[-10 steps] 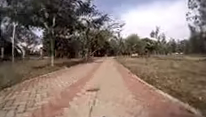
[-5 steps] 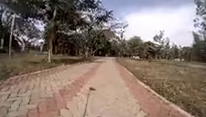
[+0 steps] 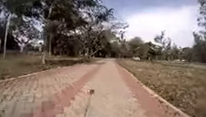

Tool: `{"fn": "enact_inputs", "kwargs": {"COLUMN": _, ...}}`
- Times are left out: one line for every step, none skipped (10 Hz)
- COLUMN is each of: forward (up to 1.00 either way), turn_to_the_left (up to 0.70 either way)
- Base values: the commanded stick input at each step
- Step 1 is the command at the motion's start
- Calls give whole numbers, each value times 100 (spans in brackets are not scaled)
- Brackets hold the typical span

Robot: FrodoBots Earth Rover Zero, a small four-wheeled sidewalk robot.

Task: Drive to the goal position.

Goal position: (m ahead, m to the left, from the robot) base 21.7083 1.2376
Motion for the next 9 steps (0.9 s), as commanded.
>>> {"fn": "enact_inputs", "kwargs": {"forward": 85, "turn_to_the_left": 0}}
{"fn": "enact_inputs", "kwargs": {"forward": 85, "turn_to_the_left": 0}}
{"fn": "enact_inputs", "kwargs": {"forward": 85, "turn_to_the_left": 0}}
{"fn": "enact_inputs", "kwargs": {"forward": 85, "turn_to_the_left": 0}}
{"fn": "enact_inputs", "kwargs": {"forward": 85, "turn_to_the_left": 0}}
{"fn": "enact_inputs", "kwargs": {"forward": 85, "turn_to_the_left": 0}}
{"fn": "enact_inputs", "kwargs": {"forward": 85, "turn_to_the_left": 0}}
{"fn": "enact_inputs", "kwargs": {"forward": 85, "turn_to_the_left": 0}}
{"fn": "enact_inputs", "kwargs": {"forward": 85, "turn_to_the_left": 0}}
